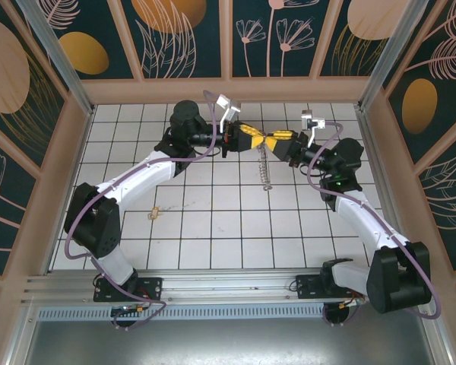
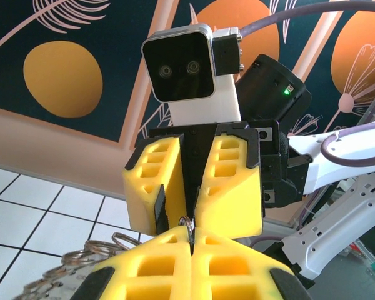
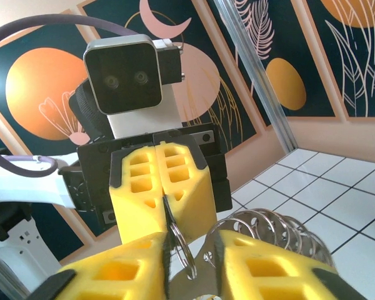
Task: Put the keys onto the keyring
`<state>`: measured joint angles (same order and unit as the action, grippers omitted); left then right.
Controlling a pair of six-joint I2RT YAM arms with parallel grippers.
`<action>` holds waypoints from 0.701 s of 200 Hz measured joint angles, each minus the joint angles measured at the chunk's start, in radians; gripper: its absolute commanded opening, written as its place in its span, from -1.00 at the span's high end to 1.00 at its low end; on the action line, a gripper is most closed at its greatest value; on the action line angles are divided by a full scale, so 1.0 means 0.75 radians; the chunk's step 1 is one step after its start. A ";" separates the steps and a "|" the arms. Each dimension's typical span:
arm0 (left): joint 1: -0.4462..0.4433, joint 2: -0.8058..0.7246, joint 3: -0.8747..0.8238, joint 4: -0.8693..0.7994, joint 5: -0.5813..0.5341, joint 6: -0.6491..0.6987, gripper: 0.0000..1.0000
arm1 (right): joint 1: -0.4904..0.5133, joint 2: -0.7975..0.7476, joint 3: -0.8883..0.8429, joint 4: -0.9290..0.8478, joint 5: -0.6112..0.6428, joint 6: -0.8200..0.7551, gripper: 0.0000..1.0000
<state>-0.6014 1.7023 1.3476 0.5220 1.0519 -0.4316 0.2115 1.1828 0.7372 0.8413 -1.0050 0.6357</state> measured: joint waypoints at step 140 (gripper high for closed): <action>0.008 0.000 -0.009 0.027 0.015 -0.055 1.00 | 0.015 0.016 0.001 0.012 -0.014 -0.003 0.71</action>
<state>-0.5953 1.7023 1.3407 0.5423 1.0630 -0.4732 0.2226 1.1946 0.7376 0.8501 -1.0157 0.6338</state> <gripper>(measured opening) 0.049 0.136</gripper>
